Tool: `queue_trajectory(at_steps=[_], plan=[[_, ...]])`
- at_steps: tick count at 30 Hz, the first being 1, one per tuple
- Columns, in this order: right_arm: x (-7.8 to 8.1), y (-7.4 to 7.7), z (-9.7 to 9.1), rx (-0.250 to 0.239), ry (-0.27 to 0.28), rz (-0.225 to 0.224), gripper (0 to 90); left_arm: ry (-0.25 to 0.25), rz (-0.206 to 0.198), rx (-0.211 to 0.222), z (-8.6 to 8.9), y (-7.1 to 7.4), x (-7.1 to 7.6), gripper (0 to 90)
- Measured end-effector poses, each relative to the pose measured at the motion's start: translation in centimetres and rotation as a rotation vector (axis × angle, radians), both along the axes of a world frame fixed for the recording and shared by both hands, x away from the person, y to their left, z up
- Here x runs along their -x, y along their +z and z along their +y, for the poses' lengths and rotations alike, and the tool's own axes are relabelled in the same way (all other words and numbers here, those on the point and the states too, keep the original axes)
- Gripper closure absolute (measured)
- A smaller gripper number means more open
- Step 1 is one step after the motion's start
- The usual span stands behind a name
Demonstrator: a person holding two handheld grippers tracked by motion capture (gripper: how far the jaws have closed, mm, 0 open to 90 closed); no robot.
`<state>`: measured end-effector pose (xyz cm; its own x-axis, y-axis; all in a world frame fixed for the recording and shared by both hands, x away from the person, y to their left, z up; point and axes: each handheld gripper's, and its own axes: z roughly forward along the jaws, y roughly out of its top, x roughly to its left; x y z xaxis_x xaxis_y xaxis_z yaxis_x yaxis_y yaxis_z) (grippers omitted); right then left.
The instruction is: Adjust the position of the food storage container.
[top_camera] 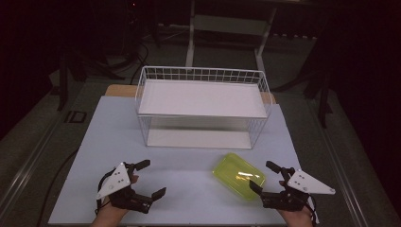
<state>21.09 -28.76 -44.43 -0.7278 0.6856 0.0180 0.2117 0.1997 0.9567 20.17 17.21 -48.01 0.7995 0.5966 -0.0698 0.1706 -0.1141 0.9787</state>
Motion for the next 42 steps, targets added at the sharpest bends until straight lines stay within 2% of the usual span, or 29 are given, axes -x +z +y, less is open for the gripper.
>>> queue_trajectory(at_steps=[1, 4, 5, 6, 7, 8, 9, 10, 11, 12, 15, 17, 18, 20, 24, 25, 26, 27, 30, 36, 42], plan=[[0.0, 0.1, 0.0, -0.011, 0.015, 0.005, 12.5, 0.000, 0.002, -0.002, 0.0, 0.0, 0.0, 0.3], [0.1, 0.2, 0.0, 0.009, 0.018, 0.013, 13.8, -0.005, 0.000, 0.000, 0.0, 0.0, 0.0, 0.3], [0.2, 0.3, 0.1, 0.046, 0.017, 0.017, 13.8, -0.005, 0.000, 0.000, 0.0, 0.0, 0.0, 0.3], [0.4, 0.5, -0.2, 0.058, 0.016, 0.021, 25.1, -0.002, -0.004, -0.002, 0.0, 0.1, -0.1, 0.3], [0.4, 0.6, -0.3, 0.063, 0.027, 0.032, 29.0, -0.002, -0.003, 0.001, 0.0, 0.1, -0.1, 0.3], [0.4, 0.6, -0.3, 0.063, 0.027, 0.032, 29.0, -0.002, -0.003, 0.001, 0.0, 0.1, -0.1, 0.3], [0.4, 0.6, -0.9, 0.063, 0.037, 0.055, 34.8, -0.004, -0.006, -0.001, -0.1, 0.1, -0.1, 0.3], [0.4, 0.6, -0.9, 0.063, 0.037, 0.055, 34.8, -0.004, -0.006, -0.001, -0.1, 0.1, -0.1, 0.3], [0.3, 0.5, -1.6, 0.077, 0.034, 0.068, 40.8, -0.007, -0.008, -0.008, -0.2, 0.1, -0.1, 0.3], [0.3, 0.5, -1.6, 0.077, 0.034, 0.068, 40.8, -0.007, -0.008, -0.008, -0.2, 0.1, -0.1, 0.3], [0.1, -0.1, -2.8, 0.077, 0.025, 0.105, 53.7, -0.010, -0.005, -0.009, -0.3, 0.1, -0.1, 0.3], [0.0, -0.3, -3.1, 0.079, 0.025, 0.114, 54.5, -0.011, -0.006, -0.009, -0.4, 0.0, -0.1, 0.3], [-0.1, -0.7, -3.4, 0.095, 0.017, 0.130, 61.3, -0.012, -0.006, -0.010, -0.4, 0.1, -0.1, 0.3], [-0.3, -1.1, -3.7, 0.122, 0.000, 0.140, 64.0, -0.015, -0.006, -0.012, -0.5, 0.0, -0.1, 0.3], [-0.4, -1.5, -4.0, 0.144, -0.001, 0.161, 70.6, -0.018, -0.003, -0.015, -0.6, 0.0, -0.1, 0.3], [-0.4, -1.8, -4.2, 0.162, -0.001, 0.170, 76.1, -0.020, -0.004, -0.015, -0.6, 0.0, -0.1, 0.3], [-0.4, -1.8, -4.2, 0.162, -0.001, 0.170, 76.1, -0.021, -0.004, -0.016, -0.6, 0.0, -0.1, 0.3], [-0.4, -2.0, -4.4, 0.185, 0.005, 0.183, 81.3, -0.024, -0.005, -0.019, -0.6, 0.0, -0.1, 0.3], [-0.4, -2.5, -4.6, 0.212, 0.017, 0.203, 89.5, -0.024, -0.004, -0.025, -0.7, -0.1, -0.1, 0.3], [-0.6, -3.4, -4.6, 0.231, 0.034, 0.220, 89.7, -0.027, 0.000, -0.025, -0.8, -0.1, -0.1, 0.3], [-1.6, -4.0, -4.6, 0.243, 0.052, 0.229, 89.7, -0.031, -0.001, -0.025, -0.9, -0.1, 0.0, 0.3]])
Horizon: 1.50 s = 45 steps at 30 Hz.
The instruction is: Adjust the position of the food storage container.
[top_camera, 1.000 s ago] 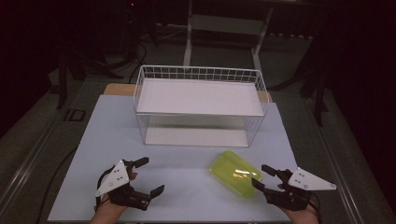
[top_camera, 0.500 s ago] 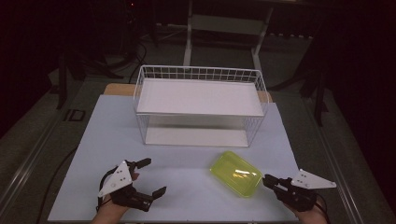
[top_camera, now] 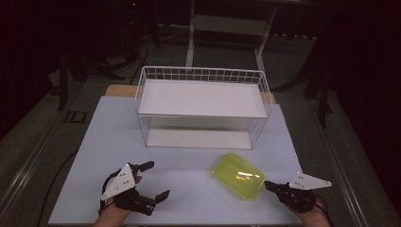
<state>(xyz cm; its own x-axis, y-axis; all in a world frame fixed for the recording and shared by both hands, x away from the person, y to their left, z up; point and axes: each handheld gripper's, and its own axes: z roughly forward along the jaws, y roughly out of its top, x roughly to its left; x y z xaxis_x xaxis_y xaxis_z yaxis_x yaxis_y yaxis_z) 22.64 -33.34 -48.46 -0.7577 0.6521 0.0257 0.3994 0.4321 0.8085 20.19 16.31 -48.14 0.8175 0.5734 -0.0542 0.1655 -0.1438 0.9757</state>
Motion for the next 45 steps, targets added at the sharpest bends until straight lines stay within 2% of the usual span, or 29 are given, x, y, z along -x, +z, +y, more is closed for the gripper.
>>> queue_trajectory(at_steps=[5, 13, 22, 27, 31, 45], plan=[[-0.6, -0.5, 0.1, 0.025, 0.024, 0.009, 89.8, -0.002, 0.006, 0.004, 0.0, -0.1, 0.0, 0.3], [-1.0, -1.0, 0.2, 0.065, 0.032, 0.015, 89.9, -0.004, 0.005, -0.002, 0.0, -0.1, 0.0, 0.3], [-2.4, -1.2, 0.5, 0.037, 0.018, 0.015, 89.9, -0.008, 0.012, -0.002, -0.2, -0.2, -0.1, 0.3], [-3.3, -1.2, 1.4, 0.050, 0.032, 0.002, 89.9, -0.007, 0.013, 0.003, -0.2, -0.2, -0.1, 0.3], [-4.1, -1.0, 2.0, 0.039, 0.045, -0.002, 89.9, -0.010, 0.012, 0.001, -0.2, -0.2, -0.1, 0.3], [-6.7, -0.9, 5.0, 0.082, 0.084, -0.028, 89.9, -0.015, 0.015, 0.001, -0.2, -0.3, -0.1, 0.3]])
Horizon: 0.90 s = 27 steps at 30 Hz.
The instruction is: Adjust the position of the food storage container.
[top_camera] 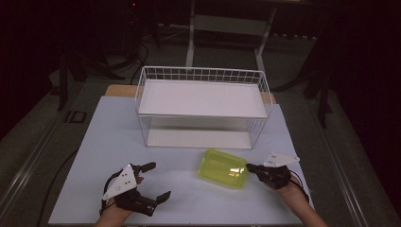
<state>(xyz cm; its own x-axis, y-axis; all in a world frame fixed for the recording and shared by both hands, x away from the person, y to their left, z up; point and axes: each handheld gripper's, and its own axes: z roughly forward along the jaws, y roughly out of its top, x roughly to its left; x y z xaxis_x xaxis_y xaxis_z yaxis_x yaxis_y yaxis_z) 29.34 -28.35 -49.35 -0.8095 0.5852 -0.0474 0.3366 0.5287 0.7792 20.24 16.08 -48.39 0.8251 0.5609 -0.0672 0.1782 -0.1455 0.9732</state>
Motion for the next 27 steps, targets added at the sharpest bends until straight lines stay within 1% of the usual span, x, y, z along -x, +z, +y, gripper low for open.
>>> queue_trajectory(at_steps=[7, 8, 13, 17, 23, 27], plan=[[-1.3, -0.1, 1.6, 0.005, 0.015, -0.009, 89.9, -0.001, -0.002, -0.001, 0.0, 0.0, 0.0, 0.3], [-1.3, -0.1, 1.6, 0.005, 0.015, -0.009, 89.9, -0.001, -0.002, -0.001, 0.0, 0.0, 0.0, 0.3], [-2.0, -0.2, 2.8, -0.009, 0.026, -0.010, 89.9, -0.001, 0.000, 0.003, 0.0, 0.0, 0.0, 0.3], [-2.3, -0.3, 3.7, -0.008, 0.041, -0.013, 89.9, -0.002, 0.001, 0.001, 0.0, 0.0, 0.0, 0.3], [-2.6, -0.3, 4.8, -0.008, 0.056, -0.012, 89.9, 0.002, 0.001, 0.002, 0.1, -0.1, 0.0, 0.3], [-2.4, 0.0, 4.9, -0.002, 0.066, -0.023, 89.9, 0.004, 0.000, 0.005, 0.2, 0.0, 0.0, 0.3]])
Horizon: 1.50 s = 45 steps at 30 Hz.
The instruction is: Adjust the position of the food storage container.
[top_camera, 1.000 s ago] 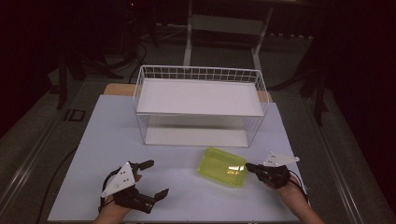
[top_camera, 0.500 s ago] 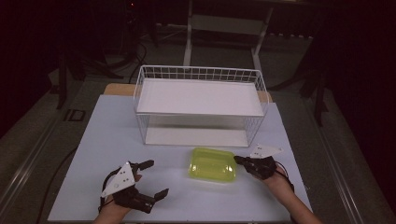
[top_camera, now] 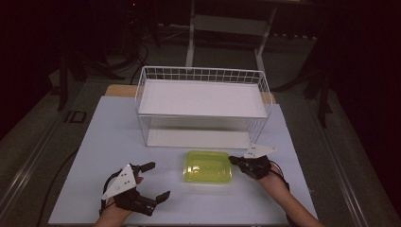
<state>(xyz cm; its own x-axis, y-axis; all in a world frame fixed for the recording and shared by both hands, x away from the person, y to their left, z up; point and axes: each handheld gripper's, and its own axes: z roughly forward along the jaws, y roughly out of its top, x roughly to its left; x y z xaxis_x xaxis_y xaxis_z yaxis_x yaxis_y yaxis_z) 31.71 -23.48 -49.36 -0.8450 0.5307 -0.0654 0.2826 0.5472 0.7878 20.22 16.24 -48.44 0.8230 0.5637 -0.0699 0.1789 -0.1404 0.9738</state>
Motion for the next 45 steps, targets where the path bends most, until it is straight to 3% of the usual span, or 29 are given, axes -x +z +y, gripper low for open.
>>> queue_trajectory(at_steps=[9, 40, 41, 45], plan=[[0.7, -0.6, -0.9, -0.001, -0.011, 0.026, 89.9, -0.004, 0.005, -0.005, -0.1, -0.1, 0.0, 0.3], [0.3, -0.9, 3.7, 0.002, 0.064, 0.028, 89.8, -0.005, 0.015, -0.011, -0.1, -0.2, -0.1, 0.3], [0.4, -0.6, 3.7, 0.005, 0.065, 0.011, 89.8, -0.004, 0.016, -0.013, -0.1, -0.3, -0.1, 0.3], [0.7, 0.2, 3.3, -0.031, 0.044, 0.004, 84.7, -0.004, 0.021, -0.001, 0.0, -0.3, -0.1, 0.3]])
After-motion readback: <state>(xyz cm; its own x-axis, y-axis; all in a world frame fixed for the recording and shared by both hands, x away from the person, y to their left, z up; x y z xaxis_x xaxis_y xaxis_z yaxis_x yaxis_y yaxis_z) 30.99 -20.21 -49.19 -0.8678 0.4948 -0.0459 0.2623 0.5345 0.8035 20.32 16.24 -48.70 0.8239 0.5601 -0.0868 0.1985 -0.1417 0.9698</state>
